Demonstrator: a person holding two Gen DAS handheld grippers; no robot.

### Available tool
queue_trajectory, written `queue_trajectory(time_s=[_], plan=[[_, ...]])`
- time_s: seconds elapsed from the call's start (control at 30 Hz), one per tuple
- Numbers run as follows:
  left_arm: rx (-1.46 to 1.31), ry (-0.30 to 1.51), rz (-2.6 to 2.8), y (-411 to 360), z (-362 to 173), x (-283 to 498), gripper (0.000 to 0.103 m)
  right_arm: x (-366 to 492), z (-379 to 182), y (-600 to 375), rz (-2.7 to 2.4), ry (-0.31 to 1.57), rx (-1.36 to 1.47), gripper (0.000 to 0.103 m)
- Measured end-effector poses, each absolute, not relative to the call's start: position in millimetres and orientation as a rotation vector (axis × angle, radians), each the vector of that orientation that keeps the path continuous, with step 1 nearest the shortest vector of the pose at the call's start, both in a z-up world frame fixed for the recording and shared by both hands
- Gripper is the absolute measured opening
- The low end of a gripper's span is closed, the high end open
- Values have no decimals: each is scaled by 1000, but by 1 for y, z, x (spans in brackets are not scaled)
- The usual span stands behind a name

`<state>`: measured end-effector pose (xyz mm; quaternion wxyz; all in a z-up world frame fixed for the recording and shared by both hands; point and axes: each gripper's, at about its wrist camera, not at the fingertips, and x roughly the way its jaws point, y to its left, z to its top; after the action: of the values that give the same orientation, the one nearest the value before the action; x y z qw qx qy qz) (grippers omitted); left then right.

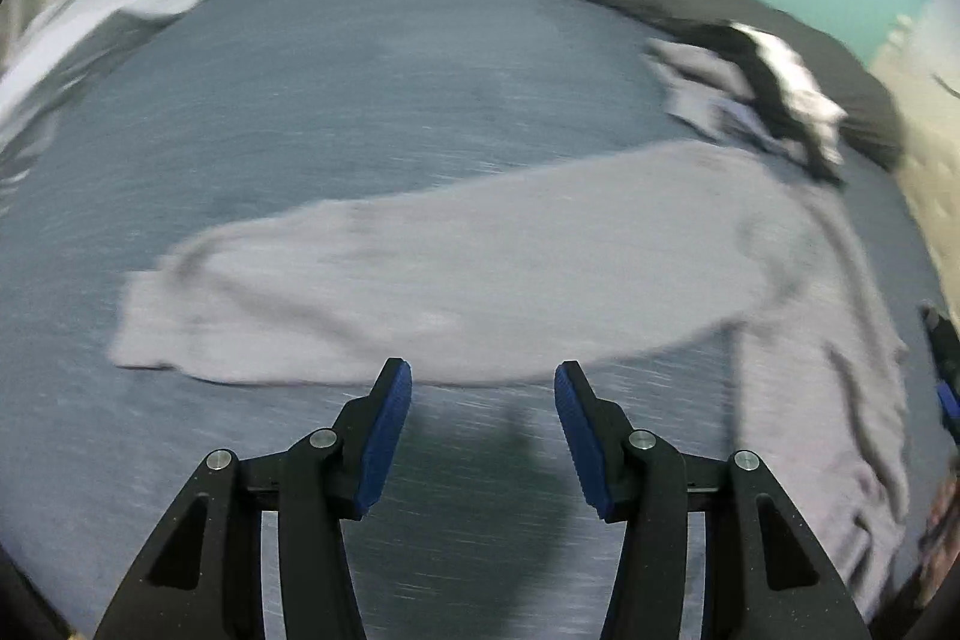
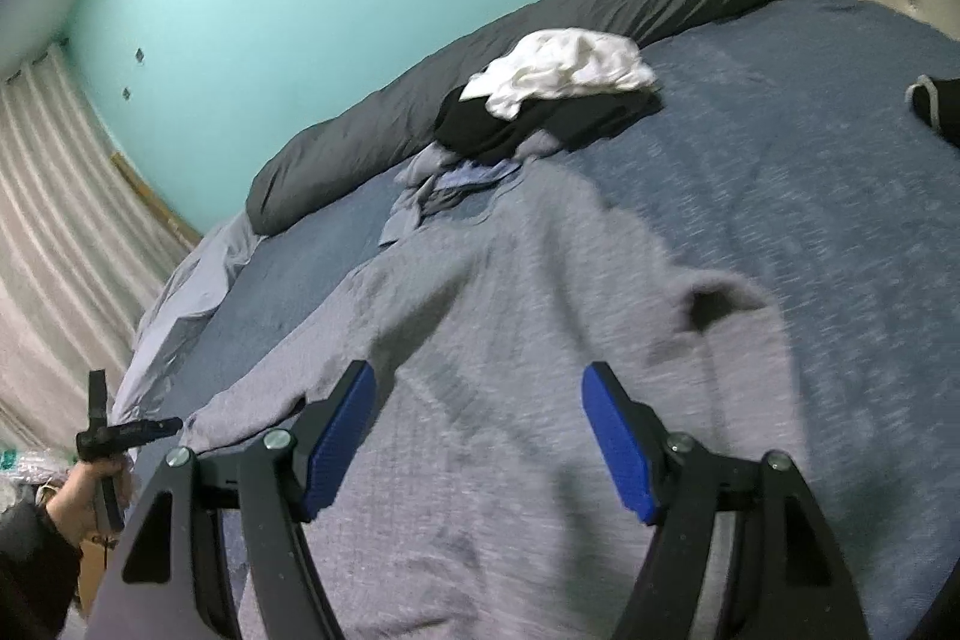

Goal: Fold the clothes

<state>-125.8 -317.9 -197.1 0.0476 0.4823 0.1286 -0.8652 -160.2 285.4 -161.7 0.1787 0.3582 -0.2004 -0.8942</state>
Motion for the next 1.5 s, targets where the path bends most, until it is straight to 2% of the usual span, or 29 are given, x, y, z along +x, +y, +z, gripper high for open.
queue_trajectory(time_s=[0.27, 0.53, 0.7, 0.8, 0.83, 0.9, 0.93, 0.97, 1.0, 1.07, 1.23, 1.5], plan=[[1553, 323, -2773, -212, -216, -108, 54, -154, -164, 376, -2593, -627, 1210, 72], [1510, 464, -2821, -161, -234, -106, 54, -160, -188, 423, -2545, -727, 1480, 72], [1477, 520, -2846, -140, -243, -105, 54, -160, -212, 398, -2464, -579, 1616, 72], [1497, 456, -2855, -132, -251, -103, 54, -160, -229, 385, -2430, -533, 1662, 72], [1500, 427, -2859, -130, -254, -103, 54, -160, -233, 380, -2420, -515, 1670, 70], [1494, 425, -2861, -132, -258, -102, 54, -160, -241, 373, -2403, -463, 1691, 50], [1492, 445, -2860, -134, -260, -101, 54, -160, -244, 370, -2394, -439, 1699, 43], [1490, 464, -2859, -137, -262, -100, 54, -160, -247, 366, -2384, -425, 1703, 25], [1490, 477, -2856, -139, -265, -99, 54, -159, -248, 362, -2380, -407, 1704, 13], [1500, 489, -2850, -141, -272, -98, 54, -157, -246, 356, -2386, -363, 1694, 7], [1529, 501, -2832, -145, -285, -98, 54, -158, -203, 362, -2497, -280, 1571, 5], [1493, 502, -2847, -149, -281, -95, 54, -174, -106, 384, -2720, 26, 1392, 5]])
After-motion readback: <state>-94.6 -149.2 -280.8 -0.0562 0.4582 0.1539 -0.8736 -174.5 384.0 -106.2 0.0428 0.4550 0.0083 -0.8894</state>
